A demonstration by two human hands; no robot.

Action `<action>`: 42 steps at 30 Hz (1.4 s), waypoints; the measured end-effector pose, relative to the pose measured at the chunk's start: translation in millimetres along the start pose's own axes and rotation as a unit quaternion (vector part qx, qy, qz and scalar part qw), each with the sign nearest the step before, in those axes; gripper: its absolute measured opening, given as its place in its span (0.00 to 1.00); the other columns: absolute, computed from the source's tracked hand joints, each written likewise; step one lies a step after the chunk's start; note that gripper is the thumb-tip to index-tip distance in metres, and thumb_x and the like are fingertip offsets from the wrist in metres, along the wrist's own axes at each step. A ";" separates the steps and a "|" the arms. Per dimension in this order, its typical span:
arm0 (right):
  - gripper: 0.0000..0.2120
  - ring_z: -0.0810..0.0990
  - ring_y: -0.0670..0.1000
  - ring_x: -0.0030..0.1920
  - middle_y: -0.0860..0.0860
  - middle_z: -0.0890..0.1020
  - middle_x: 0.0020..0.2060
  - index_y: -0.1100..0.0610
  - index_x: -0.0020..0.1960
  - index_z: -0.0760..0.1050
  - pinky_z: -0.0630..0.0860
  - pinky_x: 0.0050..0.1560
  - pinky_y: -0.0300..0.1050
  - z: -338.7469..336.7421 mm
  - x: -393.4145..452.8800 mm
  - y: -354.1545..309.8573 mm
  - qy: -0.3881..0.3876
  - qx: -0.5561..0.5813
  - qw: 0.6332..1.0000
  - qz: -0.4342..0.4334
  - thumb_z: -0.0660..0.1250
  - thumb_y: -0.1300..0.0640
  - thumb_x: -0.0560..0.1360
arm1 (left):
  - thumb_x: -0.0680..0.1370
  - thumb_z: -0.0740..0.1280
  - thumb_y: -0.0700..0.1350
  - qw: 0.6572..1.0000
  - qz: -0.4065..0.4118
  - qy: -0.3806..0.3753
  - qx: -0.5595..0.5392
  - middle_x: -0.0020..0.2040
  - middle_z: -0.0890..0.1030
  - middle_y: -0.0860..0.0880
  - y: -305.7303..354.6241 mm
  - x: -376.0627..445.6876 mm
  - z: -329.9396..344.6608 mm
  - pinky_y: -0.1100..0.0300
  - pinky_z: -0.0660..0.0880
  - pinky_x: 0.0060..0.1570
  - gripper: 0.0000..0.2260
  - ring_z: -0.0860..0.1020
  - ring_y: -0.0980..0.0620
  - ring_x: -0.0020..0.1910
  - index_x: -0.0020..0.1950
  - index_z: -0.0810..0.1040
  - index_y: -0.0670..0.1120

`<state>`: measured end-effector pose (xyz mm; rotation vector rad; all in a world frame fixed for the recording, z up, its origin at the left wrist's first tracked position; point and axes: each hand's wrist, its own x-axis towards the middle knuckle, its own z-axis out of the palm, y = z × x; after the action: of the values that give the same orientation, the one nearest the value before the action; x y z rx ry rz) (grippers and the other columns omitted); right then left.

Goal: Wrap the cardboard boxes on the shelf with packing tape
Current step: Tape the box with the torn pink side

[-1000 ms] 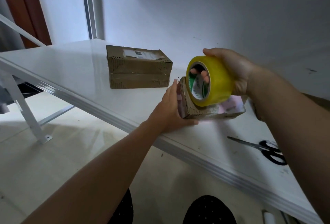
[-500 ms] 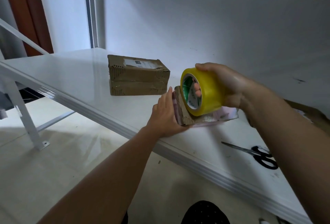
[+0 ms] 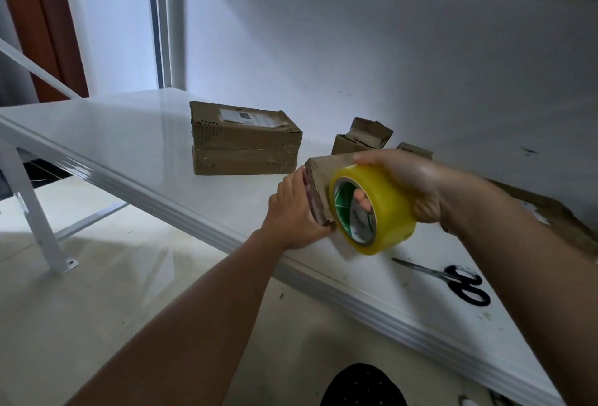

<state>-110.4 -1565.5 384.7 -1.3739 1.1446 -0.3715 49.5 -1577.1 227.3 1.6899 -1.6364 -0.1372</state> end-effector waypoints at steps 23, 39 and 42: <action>0.13 0.84 0.51 0.31 0.52 0.85 0.31 0.51 0.49 0.71 0.79 0.28 0.42 -8.2 27.9 54.7 0.056 -0.031 0.998 0.021 0.63 0.42 0.77 | 0.66 0.71 0.63 0.995 -0.088 -0.056 -0.005 0.62 0.70 0.46 -4.2 13.8 2.9 0.49 0.68 0.62 0.36 0.70 0.45 0.61 0.66 0.63 0.48; 0.31 0.84 0.47 0.35 0.50 0.85 0.36 0.57 0.53 0.77 0.78 0.32 0.37 -10.7 -18.4 25.5 0.071 -0.065 0.981 -0.170 0.72 0.41 0.56 | 0.60 0.67 0.70 0.958 -0.218 -0.141 -0.119 0.61 0.74 0.47 32.4 8.4 -27.0 0.49 0.67 0.62 0.44 0.72 0.47 0.57 0.68 0.62 0.48; 0.27 0.82 0.51 0.38 0.52 0.84 0.40 0.59 0.54 0.78 0.75 0.26 0.36 -12.3 -20.6 3.1 0.140 -0.052 0.964 -0.221 0.73 0.42 0.62 | 0.73 0.63 0.67 0.938 -0.214 -0.235 -0.137 0.43 0.82 0.53 56.2 13.5 -39.9 0.55 0.73 0.57 0.42 0.74 0.52 0.43 0.08 0.37 0.65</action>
<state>-130.8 -1555.5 393.0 -1.7100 1.0876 -0.8602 28.7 -1565.1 293.4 1.8537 -1.4502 -1.0032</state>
